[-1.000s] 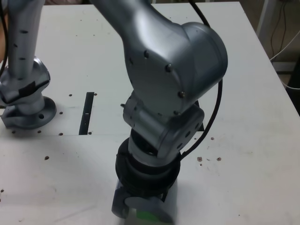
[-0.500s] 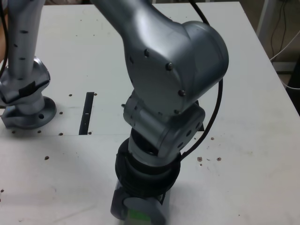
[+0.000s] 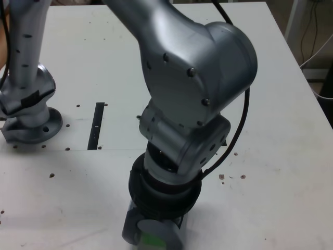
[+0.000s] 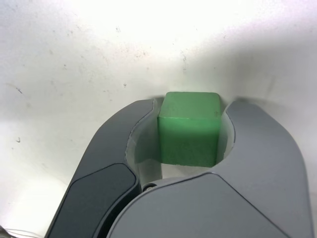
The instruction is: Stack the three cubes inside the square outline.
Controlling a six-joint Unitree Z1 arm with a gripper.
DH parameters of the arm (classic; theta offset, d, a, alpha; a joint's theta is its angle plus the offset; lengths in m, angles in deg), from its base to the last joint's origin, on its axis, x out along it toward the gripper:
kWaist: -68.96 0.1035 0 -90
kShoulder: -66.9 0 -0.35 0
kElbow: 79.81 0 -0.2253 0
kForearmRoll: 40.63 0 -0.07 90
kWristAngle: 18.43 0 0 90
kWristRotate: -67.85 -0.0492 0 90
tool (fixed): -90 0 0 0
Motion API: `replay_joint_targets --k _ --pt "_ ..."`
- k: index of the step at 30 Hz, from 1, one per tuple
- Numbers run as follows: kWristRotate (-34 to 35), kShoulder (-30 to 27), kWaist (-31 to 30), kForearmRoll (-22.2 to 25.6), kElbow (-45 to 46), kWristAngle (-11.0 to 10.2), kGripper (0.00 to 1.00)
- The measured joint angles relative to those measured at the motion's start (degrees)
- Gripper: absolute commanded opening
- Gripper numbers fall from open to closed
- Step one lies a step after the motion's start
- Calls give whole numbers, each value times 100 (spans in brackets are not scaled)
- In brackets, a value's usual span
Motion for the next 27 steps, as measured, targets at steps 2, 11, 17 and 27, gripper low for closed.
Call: replay_joint_targets --k 2,11,17,27 --pt "-24 -4 5 73 -50 -28 21" --pt "-458 -458 366 707 -223 -313 21" --pt "-939 -526 717 1156 -615 -435 21" --pt "-1784 -907 1446 1644 -1124 -698 21"
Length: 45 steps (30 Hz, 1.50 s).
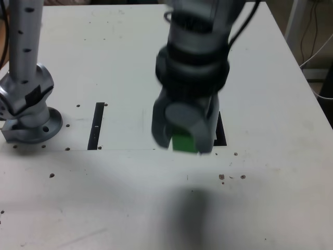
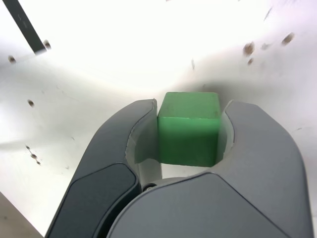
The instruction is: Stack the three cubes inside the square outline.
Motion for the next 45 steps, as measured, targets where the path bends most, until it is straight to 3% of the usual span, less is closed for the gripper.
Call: replay_joint_targets --k 10,26,45 --pt "-478 -182 743 100 10 -94 20" --pt "-330 -55 1590 131 81 -61 20" --pt "-1048 315 1956 92 -139 -39 21"
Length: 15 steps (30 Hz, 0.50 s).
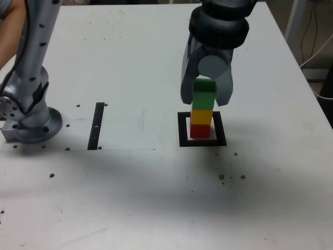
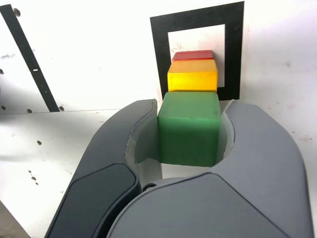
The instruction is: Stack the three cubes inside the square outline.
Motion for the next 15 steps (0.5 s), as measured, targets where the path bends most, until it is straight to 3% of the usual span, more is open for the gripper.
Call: replay_joint_targets --k 15 --pt "-64 11 163 -1 39 65 21"
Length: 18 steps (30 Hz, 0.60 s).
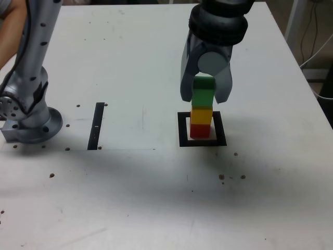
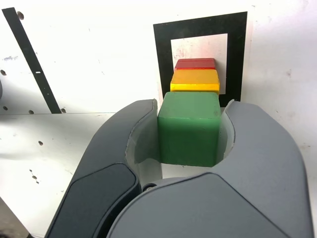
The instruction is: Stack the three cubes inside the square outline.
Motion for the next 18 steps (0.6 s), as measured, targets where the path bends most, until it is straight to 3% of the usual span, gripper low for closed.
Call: replay_joint_targets --k 11,18 --pt "-94 90 9 -36 61 18 25" --pt "-94 90 9 -43 37 18 35"
